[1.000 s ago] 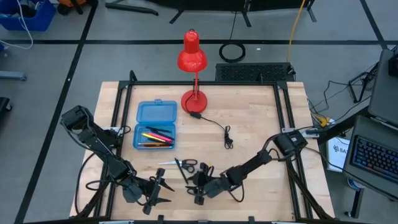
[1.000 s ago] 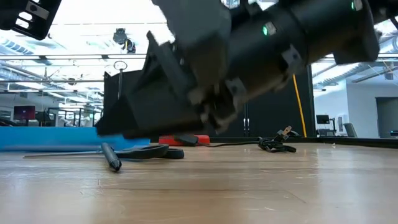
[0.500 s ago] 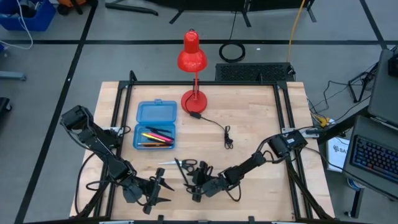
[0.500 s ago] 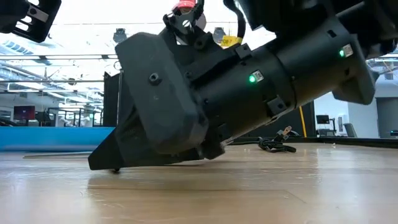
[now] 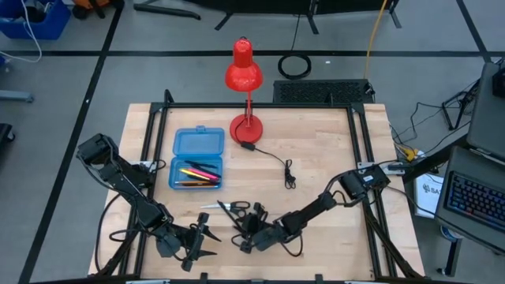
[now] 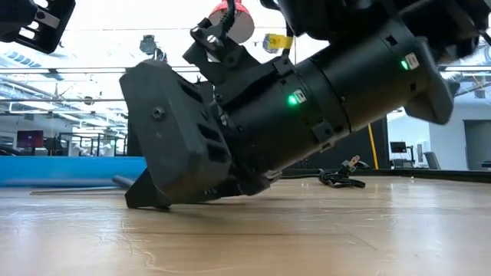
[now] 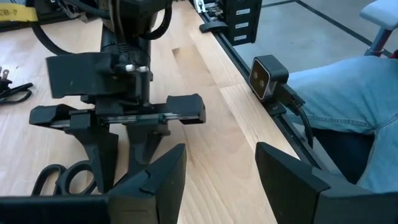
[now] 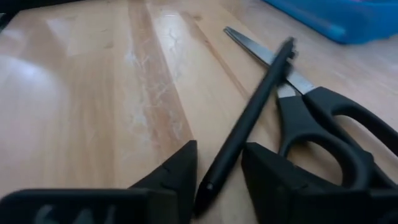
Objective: Pick & place school supplies into a supply box
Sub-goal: Put the black pen into the blue supply box
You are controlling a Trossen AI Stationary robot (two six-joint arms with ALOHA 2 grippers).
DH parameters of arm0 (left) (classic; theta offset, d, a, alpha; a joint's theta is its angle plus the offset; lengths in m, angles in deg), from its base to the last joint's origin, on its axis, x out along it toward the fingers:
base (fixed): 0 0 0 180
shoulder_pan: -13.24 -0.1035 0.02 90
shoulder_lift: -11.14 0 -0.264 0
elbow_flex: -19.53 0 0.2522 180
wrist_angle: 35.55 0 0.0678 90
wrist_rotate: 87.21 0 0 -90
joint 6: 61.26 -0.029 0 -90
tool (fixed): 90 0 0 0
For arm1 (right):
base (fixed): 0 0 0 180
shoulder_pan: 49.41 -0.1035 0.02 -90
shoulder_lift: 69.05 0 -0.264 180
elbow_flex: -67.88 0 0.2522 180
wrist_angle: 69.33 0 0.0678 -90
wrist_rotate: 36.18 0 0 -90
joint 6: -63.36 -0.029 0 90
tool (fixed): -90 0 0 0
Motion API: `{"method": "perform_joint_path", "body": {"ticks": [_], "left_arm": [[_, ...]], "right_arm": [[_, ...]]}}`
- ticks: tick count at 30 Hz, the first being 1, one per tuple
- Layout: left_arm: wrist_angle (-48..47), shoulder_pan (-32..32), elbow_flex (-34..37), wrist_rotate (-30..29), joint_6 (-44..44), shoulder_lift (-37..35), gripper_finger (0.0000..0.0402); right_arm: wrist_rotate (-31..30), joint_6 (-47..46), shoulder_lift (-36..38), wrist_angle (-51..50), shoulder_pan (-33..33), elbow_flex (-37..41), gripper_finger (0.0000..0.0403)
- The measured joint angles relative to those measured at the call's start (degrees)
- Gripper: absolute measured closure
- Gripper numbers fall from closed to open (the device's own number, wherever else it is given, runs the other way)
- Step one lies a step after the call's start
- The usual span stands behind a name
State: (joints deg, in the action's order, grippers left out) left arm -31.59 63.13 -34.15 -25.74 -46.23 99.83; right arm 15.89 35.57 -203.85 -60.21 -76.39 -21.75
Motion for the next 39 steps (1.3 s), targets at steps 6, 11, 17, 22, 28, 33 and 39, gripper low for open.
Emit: {"method": "perform_joint_path", "body": {"ticks": [6, 11, 17, 22, 28, 33, 39], "left_arm": [[0.0, 0.0, 0.0, 0.0, 0.0, 0.0, 0.0201], [0.0, 0.0, 0.0, 0.0, 0.0, 0.0, 0.0201], [-0.4, 0.0, 0.0, 0.0, 0.0, 0.0, 0.0201], [-1.1, 0.0, 0.0, 0.0, 0.1, 0.0, 0.0201], [-1.1, 0.0, 0.0, 0.0, 0.2, 0.0, 0.0201], [-1.2, 0.0, 0.0, 0.0, 0.5, 0.0, 0.0201], [-1.2, 0.0, 0.0, 0.0, 0.5, 0.0, 0.0201]], "right_arm": [[2.0, -2.7, 0.0, -2.7, 0.9, 0.0, 0.0342], [2.8, -1.7, 0.0, -2.6, 1.1, 0.1, 0.0383], [3.5, 1.3, -0.1, 1.5, 1.1, 0.1, 0.0383], [3.7, 6.2, 0.0, 7.0, 0.5, 0.1, 0.0383], [3.0, 10.6, 1.7, 6.3, 0.4, 0.3, 0.0383], [2.7, 14.3, 2.7, 8.0, 0.8, 0.4, 0.0383], [2.1, 18.6, 4.3, 10.4, 1.3, 0.4, 0.0384]]}}
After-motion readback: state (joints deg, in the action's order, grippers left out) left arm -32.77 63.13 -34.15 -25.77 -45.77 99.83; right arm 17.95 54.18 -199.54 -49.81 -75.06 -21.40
